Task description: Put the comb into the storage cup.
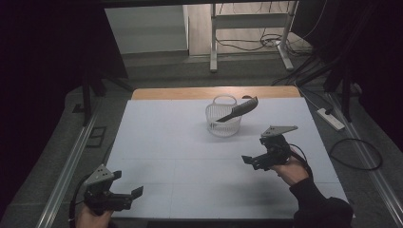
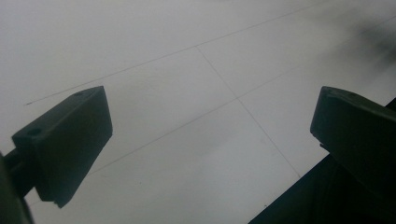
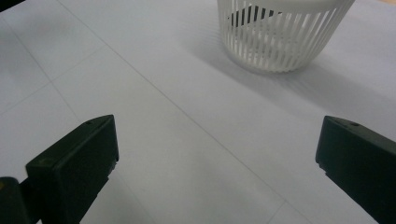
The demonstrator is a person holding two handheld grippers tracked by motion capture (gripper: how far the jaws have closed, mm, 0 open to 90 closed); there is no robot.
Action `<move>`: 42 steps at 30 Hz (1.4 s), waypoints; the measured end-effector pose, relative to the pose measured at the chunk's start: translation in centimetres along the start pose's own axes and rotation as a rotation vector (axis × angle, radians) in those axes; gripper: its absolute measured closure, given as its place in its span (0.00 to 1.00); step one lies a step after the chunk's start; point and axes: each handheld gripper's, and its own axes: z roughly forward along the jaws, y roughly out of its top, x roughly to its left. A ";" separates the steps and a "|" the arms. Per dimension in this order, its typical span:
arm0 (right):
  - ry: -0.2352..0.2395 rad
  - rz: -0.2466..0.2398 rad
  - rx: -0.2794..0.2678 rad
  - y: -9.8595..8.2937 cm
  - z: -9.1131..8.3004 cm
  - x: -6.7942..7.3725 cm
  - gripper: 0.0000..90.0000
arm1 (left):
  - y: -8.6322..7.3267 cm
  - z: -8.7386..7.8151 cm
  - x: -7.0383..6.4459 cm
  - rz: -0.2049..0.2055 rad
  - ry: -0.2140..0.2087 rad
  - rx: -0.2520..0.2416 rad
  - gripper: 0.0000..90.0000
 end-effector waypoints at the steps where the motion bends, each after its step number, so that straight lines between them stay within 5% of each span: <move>1: 0.000 -0.002 0.001 -0.1 -0.1 0.1 0.00 | 0.0 0.0 0.0 -0.001 0.000 0.000 0.00; 42: -0.052 0.025 0.008 -4.0 -4.1 0.0 0.00 | 0.0 0.0 0.1 -0.006 -0.003 0.002 0.00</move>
